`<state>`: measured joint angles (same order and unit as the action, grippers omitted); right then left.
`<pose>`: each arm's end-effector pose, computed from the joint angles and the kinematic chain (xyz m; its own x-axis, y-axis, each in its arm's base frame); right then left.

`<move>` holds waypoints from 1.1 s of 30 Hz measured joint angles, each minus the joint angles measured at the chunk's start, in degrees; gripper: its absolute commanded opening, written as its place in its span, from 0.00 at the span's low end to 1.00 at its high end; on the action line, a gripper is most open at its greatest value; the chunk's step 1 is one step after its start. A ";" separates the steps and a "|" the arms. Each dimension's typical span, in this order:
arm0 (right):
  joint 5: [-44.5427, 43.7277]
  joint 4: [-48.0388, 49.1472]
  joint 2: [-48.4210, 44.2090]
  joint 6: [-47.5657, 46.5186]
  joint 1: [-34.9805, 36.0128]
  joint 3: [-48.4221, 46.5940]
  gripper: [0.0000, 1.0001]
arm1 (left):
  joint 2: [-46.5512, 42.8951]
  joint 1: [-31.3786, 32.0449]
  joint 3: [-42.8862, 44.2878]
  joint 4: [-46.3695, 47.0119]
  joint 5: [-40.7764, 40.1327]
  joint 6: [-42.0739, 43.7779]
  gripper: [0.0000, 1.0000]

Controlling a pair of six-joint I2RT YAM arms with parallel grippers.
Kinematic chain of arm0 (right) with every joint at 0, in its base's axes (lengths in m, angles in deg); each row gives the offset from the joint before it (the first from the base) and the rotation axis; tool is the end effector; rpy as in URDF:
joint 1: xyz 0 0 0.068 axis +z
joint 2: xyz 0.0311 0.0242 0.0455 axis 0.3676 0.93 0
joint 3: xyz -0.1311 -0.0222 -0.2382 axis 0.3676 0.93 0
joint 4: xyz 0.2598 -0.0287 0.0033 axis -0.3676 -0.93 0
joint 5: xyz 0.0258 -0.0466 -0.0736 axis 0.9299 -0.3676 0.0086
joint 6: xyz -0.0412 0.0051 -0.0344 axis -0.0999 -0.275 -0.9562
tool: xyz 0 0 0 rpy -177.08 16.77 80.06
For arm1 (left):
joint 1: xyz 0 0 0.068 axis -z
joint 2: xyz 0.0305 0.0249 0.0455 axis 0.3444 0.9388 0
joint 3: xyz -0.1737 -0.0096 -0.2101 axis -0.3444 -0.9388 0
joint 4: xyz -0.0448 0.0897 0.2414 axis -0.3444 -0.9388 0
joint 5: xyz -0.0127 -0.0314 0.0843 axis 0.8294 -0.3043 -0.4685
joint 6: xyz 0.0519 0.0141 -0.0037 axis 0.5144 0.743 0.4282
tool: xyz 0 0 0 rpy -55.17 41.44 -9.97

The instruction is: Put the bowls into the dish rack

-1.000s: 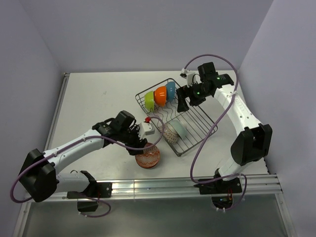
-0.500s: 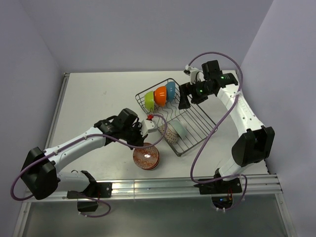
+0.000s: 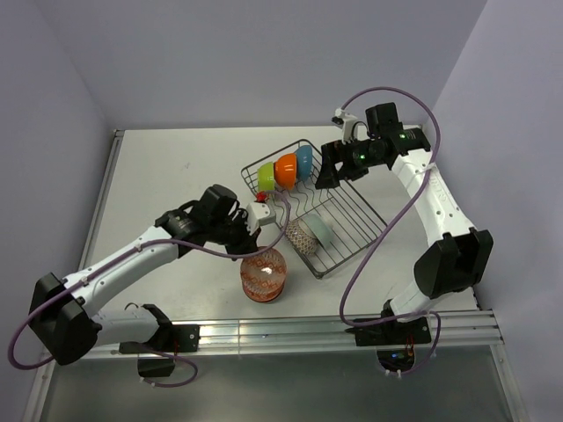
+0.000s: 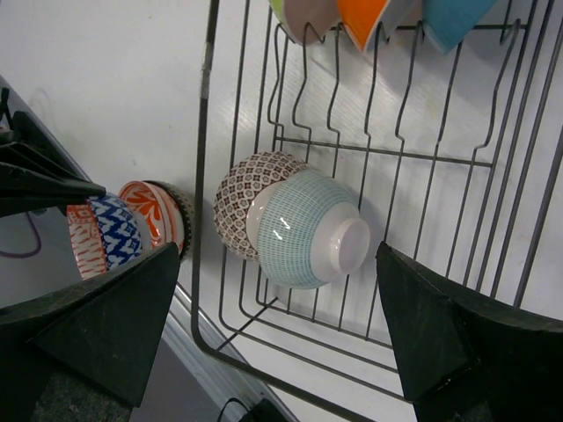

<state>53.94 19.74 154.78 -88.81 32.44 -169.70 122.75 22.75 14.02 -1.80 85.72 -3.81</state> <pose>0.3134 0.0820 0.3619 -0.7047 -0.2778 -0.6529 -0.6235 0.6816 0.3829 0.1747 -0.1827 0.2735 -0.3649 0.5978 -0.7138 0.9178 0.3600 -0.1676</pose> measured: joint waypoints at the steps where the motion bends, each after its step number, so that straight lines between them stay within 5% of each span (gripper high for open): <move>1: 0.37 0.09 -0.26 0.20 0.00 0.09 1.00 | -0.24 -0.31 0.39 0.04 0.57 -0.37 0.00; 6: 3.85 0.68 -1.68 1.92 -0.02 0.85 1.00 | -0.44 -2.71 1.22 1.70 2.71 -4.26 0.00; 15: 13.42 13.11 -6.54 15.58 -0.04 8.50 1.00 | 0.52 -15.96 7.02 13.94 5.68 -21.73 0.00; 24: 19.23 34.29 -8.17 39.56 0.39 15.17 1.00 | 3.67 -16.28 9.99 23.10 5.64 -32.37 0.00; 33: 19.32 41.16 -10.23 46.31 5.31 16.98 1.00 | 4.61 -16.28 9.99 26.47 5.55 -37.31 0.00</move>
<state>73.26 60.90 144.55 -42.50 37.76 -152.72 127.36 6.46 24.00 24.67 91.27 -41.12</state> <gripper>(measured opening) 0.997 0.028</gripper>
